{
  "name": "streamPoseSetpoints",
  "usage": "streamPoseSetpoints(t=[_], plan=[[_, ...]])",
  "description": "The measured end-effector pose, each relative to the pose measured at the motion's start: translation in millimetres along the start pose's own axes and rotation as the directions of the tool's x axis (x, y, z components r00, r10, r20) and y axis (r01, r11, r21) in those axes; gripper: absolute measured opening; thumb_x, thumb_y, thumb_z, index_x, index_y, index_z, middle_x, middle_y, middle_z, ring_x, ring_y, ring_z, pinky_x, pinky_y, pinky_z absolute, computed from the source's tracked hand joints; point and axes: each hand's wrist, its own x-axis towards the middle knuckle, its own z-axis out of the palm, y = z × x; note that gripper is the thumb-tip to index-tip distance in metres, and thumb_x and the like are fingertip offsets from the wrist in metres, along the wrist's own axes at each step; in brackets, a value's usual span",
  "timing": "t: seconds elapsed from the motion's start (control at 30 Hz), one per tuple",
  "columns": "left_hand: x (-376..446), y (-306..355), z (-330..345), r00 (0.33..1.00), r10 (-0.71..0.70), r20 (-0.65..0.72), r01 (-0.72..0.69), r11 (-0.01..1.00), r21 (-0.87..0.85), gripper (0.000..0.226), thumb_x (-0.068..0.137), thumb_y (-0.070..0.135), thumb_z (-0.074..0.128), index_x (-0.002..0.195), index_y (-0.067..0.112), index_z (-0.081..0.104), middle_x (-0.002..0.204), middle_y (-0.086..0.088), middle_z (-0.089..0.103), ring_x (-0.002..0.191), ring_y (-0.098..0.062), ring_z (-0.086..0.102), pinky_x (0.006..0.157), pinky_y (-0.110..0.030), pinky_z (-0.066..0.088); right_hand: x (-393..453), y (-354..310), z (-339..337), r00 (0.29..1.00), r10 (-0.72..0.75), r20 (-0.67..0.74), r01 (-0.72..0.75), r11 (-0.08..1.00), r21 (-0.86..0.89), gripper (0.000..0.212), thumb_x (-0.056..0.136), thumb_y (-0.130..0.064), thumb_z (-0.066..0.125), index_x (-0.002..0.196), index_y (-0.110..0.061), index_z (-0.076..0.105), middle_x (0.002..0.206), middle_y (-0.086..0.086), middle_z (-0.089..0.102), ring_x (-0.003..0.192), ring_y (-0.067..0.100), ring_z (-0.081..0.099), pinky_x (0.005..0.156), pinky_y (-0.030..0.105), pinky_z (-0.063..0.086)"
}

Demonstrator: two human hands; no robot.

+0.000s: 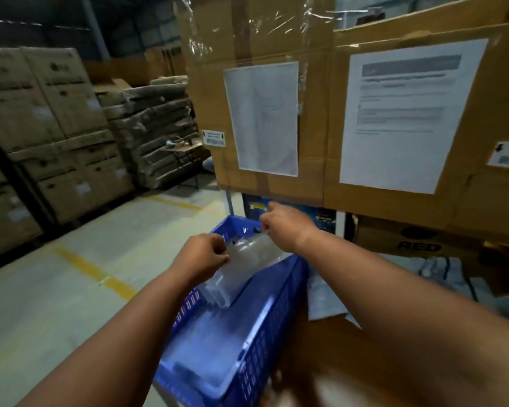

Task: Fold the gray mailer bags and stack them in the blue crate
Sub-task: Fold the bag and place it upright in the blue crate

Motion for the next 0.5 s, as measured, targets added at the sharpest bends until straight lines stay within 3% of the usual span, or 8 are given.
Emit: streamPoseSetpoints(t=[0.13,0.27,0.4,0.5], plan=[[19,-48,35,0.994,-0.099,0.034,0.097,0.993,0.060,0.013,0.077,0.029,0.077,0.073,0.022,0.067,0.073,0.004,0.069,0.076,-0.019,0.066,0.068,-0.034,0.053,60,-22,61,0.966,0.033,0.257,-0.019,0.998,-0.058,0.016,0.094,-0.012,0.060,0.101,-0.023,0.068,0.101,0.004,0.064,0.092,0.031,0.066,0.078,0.036,0.054],[37,-83,79,0.980,-0.162,0.116,0.150,0.983,0.107,0.019,0.078,0.033,0.071,0.091,0.021,0.076,0.091,-0.002,0.077,0.091,-0.027,0.072,0.074,-0.035,0.057,103,-25,126,0.941,-0.078,0.330,0.166,0.955,-0.248,0.017,0.099,-0.020,0.048,0.092,-0.018,0.064,0.099,0.010,0.066,0.082,0.027,0.063,0.065,0.031,0.042],[59,-101,111,0.970,-0.183,0.163,0.176,0.983,0.058,0.026,0.078,0.034,0.065,0.098,0.021,0.077,0.096,-0.004,0.077,0.094,-0.030,0.073,0.074,-0.034,0.056,127,-20,159,0.887,0.075,0.457,-0.003,0.988,-0.155,0.023,0.106,-0.017,0.053,0.118,-0.013,0.071,0.121,0.010,0.073,0.108,0.031,0.070,0.089,0.038,0.054],[71,-98,120,0.968,-0.186,0.166,0.186,0.982,0.019,0.024,0.082,0.030,0.064,0.099,0.022,0.078,0.099,-0.005,0.077,0.097,-0.030,0.073,0.078,-0.033,0.059,142,-9,158,0.862,0.082,0.500,-0.014,0.990,-0.139,0.025,0.105,-0.018,0.056,0.126,-0.015,0.070,0.123,0.004,0.070,0.105,0.027,0.066,0.095,0.037,0.052]])
